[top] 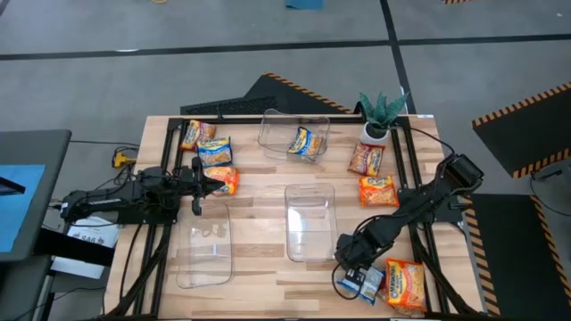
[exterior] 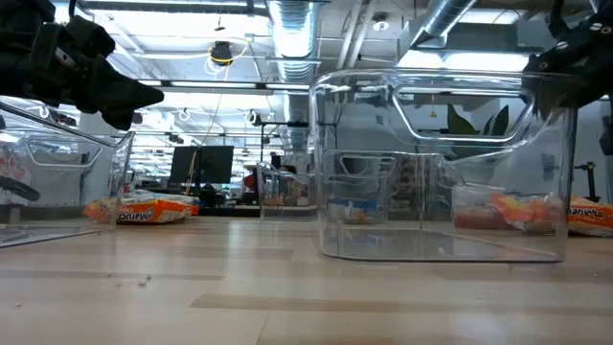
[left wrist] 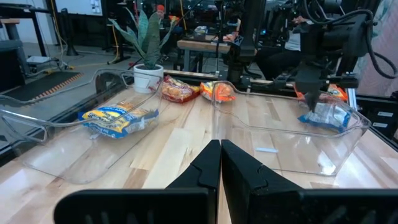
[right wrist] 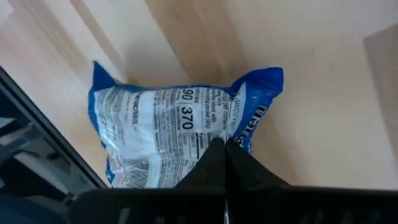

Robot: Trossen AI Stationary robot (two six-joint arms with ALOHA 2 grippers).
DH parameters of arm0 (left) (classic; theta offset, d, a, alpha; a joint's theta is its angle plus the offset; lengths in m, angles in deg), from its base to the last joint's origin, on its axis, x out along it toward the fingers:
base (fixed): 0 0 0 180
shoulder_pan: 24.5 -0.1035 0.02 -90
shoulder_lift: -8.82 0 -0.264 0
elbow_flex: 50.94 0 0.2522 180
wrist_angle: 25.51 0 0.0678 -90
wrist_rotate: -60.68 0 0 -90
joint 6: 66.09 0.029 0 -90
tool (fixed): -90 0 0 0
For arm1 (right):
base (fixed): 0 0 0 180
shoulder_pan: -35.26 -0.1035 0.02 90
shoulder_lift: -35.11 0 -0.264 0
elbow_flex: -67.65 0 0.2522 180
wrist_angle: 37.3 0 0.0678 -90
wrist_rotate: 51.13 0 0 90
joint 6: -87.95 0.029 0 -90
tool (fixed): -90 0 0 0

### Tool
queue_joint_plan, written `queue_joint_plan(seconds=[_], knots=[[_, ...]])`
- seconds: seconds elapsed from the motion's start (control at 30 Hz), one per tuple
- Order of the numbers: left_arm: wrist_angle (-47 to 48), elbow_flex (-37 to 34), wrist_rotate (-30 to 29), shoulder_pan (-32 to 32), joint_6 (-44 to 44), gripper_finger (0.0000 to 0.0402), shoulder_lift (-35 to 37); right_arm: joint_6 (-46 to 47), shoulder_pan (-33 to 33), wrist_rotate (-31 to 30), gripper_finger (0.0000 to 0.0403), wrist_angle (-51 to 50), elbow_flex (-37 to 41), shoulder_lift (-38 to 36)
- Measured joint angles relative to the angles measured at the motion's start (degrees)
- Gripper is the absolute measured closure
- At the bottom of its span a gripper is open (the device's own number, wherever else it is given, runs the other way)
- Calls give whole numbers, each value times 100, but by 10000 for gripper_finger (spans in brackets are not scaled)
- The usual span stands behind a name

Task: Sort Maruchan noodles
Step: Put the bottom blue noodle pack into the top transparent bin

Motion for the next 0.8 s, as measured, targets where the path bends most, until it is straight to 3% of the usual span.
queue_joint_plan(seconds=[0.43,0.6,0.7,0.8], knots=[[-1,0,0,0,0,401,0,-304,220,-330,396,105,-143,-1891],[-2,-1,0,-1,0,401,0,-964,538,-1666,396,357,-465,-2426],[-1,0,-1,0,0,401,0,-2033,986,-2457,396,868,-583,-2526],[-2,1,0,-1,0,401,0,-3238,1634,-2728,395,1576,-602,-2503]])
